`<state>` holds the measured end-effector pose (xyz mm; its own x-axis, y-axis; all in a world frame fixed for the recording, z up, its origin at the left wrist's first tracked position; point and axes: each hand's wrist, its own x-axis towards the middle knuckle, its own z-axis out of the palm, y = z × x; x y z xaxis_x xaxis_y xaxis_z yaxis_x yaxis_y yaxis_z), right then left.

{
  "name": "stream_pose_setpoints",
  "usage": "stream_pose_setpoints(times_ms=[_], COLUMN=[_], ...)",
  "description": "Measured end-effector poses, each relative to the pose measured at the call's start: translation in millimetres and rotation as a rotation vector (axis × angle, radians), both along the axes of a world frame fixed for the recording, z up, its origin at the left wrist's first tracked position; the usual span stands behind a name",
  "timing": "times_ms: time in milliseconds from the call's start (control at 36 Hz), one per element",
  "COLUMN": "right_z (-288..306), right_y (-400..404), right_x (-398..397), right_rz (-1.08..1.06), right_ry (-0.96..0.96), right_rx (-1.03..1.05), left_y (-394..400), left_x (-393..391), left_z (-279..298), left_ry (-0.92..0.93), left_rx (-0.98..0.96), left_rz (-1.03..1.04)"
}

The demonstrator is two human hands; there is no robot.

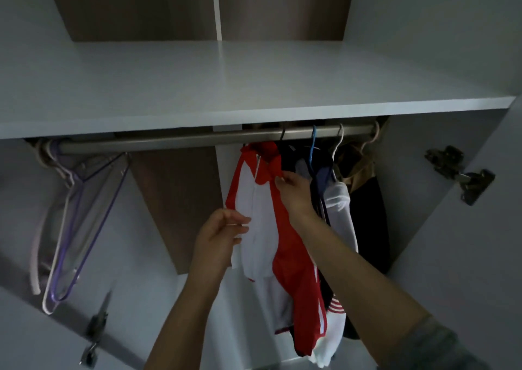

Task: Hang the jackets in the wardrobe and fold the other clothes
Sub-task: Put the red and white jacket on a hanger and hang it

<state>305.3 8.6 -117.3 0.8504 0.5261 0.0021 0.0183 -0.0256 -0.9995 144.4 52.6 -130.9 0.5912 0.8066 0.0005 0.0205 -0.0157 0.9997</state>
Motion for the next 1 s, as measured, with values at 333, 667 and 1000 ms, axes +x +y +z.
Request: stream_pose_setpoints(times_ms=[333,667,1000], right_z=[-42,-17,-54], right_y=[3,-8,4], right_x=[11,20,26], right_rz=[-0.002,-0.023,0.074], right_ry=[0.072,-0.026,0.009], right_rx=[-0.004,0.110,-0.098], left_y=[-4,-12,-18], left_x=[43,60,51], left_z=[-5,-3,9], left_ry=[0.048,0.076,-0.080], left_rx=[-0.122,-0.109,-0.172], left_rz=[0.021,0.023,0.026])
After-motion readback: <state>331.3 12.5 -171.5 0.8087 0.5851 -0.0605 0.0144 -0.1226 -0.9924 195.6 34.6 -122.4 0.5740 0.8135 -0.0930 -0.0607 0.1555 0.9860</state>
